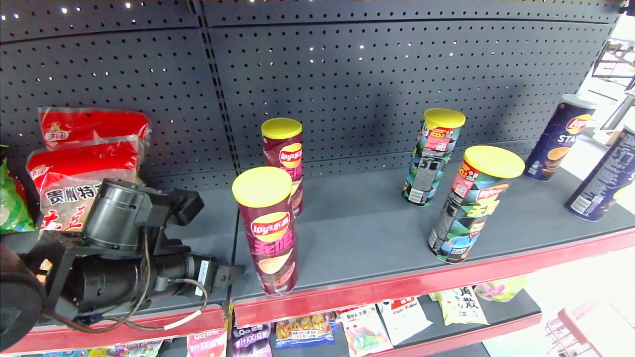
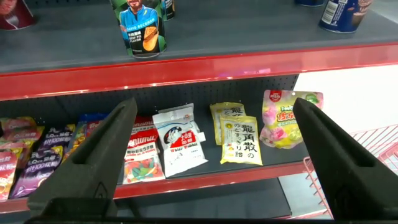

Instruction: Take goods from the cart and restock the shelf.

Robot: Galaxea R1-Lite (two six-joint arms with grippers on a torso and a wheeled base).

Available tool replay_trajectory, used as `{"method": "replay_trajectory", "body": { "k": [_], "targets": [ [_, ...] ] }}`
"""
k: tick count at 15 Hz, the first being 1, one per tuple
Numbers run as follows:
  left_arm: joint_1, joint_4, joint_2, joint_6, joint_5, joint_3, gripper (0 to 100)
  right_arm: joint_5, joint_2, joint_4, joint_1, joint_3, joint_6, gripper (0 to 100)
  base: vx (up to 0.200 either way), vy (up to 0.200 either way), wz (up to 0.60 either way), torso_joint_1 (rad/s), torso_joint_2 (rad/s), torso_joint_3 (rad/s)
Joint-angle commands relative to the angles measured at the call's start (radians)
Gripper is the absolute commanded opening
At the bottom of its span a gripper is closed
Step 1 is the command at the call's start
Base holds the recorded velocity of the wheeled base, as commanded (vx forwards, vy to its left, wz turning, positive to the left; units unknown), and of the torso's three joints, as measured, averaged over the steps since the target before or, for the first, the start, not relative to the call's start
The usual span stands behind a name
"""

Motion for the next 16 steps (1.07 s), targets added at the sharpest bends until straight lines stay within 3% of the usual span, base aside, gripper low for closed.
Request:
{"method": "replay_trajectory", "body": {
  "k": [1, 16],
  "targets": [
    [-0.002, -0.011, 0.039, 0.0, 0.002, 0.0, 100, 0.0, 0.0, 0.0, 0.001, 0.0, 0.0, 100, 0.0, 0.0, 0.0, 0.0, 0.0, 0.0],
    [-0.035, -0.045, 0.089, 0.001, 0.019, -0.039, 100, 0.0, 0.0, 0.0, 0.001, 0.0, -0.002, 100, 0.0, 0.0, 0.0, 0.0, 0.0, 0.0]
  ]
}}
